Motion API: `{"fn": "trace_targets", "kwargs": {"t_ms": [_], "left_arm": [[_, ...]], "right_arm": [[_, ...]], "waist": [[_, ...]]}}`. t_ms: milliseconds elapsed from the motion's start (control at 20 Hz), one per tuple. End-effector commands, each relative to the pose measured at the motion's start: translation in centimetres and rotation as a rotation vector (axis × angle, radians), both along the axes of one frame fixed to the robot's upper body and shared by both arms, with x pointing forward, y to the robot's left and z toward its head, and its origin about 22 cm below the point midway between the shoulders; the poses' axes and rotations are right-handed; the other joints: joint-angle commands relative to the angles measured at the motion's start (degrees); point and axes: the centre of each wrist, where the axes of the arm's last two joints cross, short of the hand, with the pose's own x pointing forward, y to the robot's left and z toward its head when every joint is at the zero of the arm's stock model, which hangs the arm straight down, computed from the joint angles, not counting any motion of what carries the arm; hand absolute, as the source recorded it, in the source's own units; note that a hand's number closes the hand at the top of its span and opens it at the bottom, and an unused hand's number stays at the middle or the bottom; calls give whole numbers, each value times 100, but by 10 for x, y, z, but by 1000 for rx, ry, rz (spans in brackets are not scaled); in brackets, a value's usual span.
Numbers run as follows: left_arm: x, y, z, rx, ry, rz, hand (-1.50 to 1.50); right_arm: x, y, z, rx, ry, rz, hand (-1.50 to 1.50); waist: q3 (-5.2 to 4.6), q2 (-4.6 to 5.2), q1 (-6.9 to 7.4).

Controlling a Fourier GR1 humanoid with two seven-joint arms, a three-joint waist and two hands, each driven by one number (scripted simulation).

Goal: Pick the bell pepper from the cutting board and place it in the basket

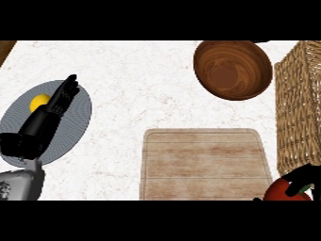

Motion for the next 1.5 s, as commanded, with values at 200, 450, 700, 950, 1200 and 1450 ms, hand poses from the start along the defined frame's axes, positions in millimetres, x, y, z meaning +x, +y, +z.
{"fn": "trace_targets", "kwargs": {"t_ms": [200, 450, 700, 950, 1200, 1450], "left_arm": [[-1, -23, -3, -3, 6, -12, 0], [2, 1, 8, 8, -12, -16, 0], [-1, -3, 9, -17, 11, -36, 0], [5, -12, 6, 19, -3, -30, 0], [-4, -12, -6, -1, -23, -4, 0], [-1, -7, 15, -12, 5, -16, 0]], "right_arm": [[24, -18, 77, 97, -154, -145, 150], [69, -45, 108, 191, -242, -256, 150], [96, -98, 140, 194, -229, -313, 150], [120, -153, 125, 185, -186, -337, 150], [127, -176, 77, 171, -121, -309, 150], [140, -210, 68, 133, -197, -365, 150]], "waist": [[3, 9, 82], [9, -2, 93], [14, -4, 62], [16, 4, 59], [16, 6, 57], [17, 9, 78]]}}
